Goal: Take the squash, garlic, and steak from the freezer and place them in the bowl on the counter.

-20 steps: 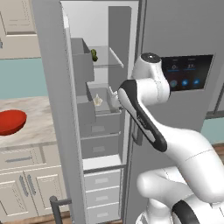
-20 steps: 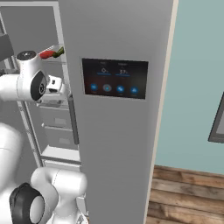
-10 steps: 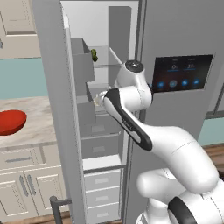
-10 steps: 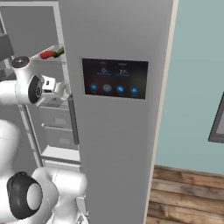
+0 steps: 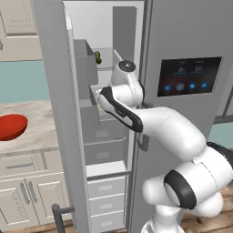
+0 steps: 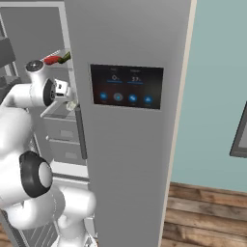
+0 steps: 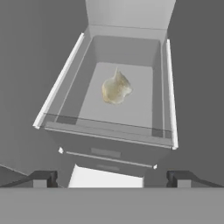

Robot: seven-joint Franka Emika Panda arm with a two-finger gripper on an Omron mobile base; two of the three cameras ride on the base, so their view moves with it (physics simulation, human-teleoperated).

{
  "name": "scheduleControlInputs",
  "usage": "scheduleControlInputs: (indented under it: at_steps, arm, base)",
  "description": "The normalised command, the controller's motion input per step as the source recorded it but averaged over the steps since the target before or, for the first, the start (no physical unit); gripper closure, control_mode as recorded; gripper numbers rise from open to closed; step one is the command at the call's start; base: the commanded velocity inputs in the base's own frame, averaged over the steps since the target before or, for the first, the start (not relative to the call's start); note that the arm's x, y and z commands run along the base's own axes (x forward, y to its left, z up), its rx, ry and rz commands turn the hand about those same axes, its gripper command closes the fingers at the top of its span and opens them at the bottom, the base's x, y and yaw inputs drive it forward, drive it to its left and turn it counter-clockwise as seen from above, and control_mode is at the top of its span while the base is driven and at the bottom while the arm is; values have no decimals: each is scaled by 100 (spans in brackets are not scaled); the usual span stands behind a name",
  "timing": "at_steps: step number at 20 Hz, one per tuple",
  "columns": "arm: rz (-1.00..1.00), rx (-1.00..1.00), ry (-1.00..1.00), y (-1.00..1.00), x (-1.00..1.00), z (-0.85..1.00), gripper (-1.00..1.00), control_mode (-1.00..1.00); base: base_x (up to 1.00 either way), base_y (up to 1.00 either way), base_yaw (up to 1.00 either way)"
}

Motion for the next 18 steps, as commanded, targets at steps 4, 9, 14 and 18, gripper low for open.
scheduleControlInputs:
  at_steps: [4, 9, 14, 18]
  arm:
    - [0, 0, 1, 1, 63, -28, -100, -100]
    - [0, 0, 1, 10, 69, -19, -100, -100]
    - [0, 0, 4, 16, 41, -35, -100, -100]
    - [0, 0, 5, 14, 52, -32, -100, -100]
  base:
    - [0, 0, 0]
    - [0, 0, 0]
    - [0, 0, 0]
    - [0, 0, 0]
